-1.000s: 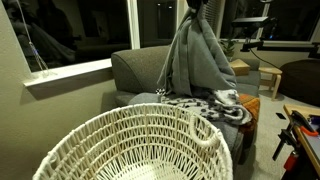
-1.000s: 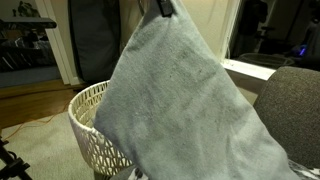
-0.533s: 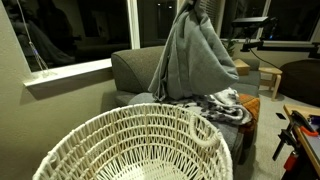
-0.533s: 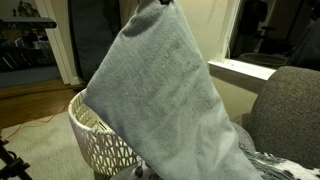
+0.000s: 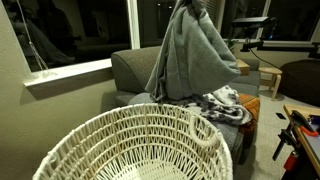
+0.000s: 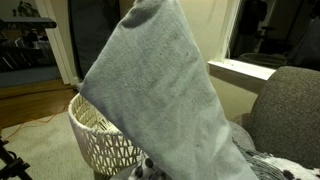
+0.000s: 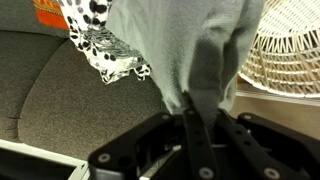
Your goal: Put the grey blanket in the laundry hamper
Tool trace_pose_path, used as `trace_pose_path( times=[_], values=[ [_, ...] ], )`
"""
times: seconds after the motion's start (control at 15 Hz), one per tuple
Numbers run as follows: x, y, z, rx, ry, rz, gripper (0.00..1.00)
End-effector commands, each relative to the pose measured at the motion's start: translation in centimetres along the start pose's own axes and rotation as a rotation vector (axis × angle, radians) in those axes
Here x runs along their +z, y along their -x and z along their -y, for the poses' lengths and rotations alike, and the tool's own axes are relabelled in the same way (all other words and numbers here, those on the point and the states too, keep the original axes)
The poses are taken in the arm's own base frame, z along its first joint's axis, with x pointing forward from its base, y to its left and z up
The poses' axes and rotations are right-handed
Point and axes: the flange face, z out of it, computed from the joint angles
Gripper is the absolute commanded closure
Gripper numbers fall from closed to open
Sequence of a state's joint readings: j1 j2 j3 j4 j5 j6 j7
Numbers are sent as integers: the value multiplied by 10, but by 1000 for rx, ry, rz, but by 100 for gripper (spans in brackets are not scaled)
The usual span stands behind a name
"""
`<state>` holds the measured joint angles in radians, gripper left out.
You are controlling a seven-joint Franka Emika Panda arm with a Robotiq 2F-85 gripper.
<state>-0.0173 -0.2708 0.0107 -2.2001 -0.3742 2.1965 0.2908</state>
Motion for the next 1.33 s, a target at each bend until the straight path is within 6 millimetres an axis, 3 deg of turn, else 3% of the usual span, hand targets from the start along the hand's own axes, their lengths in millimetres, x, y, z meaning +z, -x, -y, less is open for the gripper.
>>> trace_pose_path(
  times=[0.0,1.27],
  values=[
    [-27,1,3,-58,-12,-5,99],
    [-94,8,69,-322,-38,32,99]
  ],
)
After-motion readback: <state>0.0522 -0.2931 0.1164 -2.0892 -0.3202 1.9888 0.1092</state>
